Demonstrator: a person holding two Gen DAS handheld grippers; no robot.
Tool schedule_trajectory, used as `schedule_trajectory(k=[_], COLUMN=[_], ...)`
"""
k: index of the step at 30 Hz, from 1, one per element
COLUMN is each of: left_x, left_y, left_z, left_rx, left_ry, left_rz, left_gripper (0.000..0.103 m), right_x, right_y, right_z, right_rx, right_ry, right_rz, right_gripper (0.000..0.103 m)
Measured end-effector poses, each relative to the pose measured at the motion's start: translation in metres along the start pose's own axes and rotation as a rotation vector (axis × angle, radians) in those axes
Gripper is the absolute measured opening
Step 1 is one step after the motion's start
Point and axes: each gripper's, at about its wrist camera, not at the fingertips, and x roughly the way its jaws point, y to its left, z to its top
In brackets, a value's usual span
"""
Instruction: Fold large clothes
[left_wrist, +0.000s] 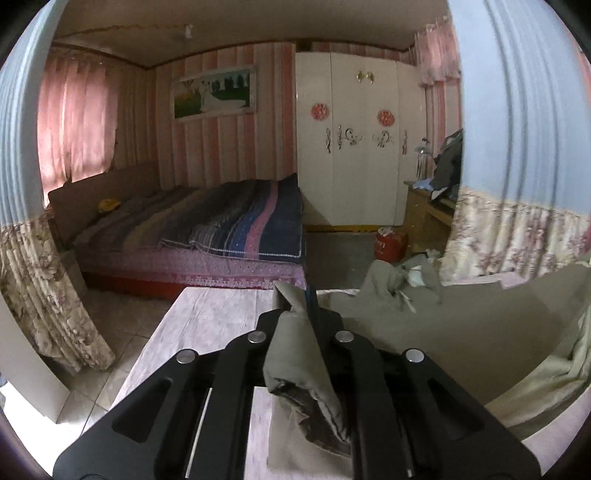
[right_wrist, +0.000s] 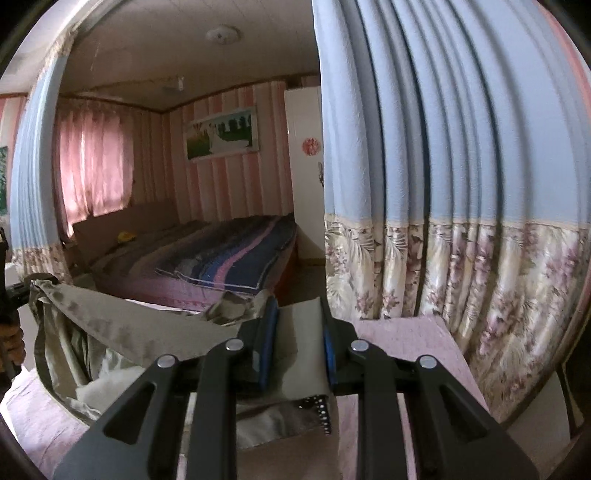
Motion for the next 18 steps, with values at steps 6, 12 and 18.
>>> schedule_trajectory(k=[6,12,18], left_x=[0.117,0.225,0.279], left_y=[-0.002,-0.007,-0.006], left_z=[0.013,0.004,-0.017], left_rx=[-0.003,0.019,0.005], left_ry=[0.103,0.266,0.464], left_rz=[0.039,0.087,0.020], left_gripper=[0.008,0.009,0.050], right_x=[0.123,0.231,0.264], right_y=[-0.013,-0.023,-0.040], right_z=[0.003,-0.020,-0.032], right_rx=[-0.012,-0.025,0.075], right_ry=[0.115,0.288,0.372], right_rz=[-0.040,-0.091,-0.122], right_gripper=[0.022,0.022,0.063])
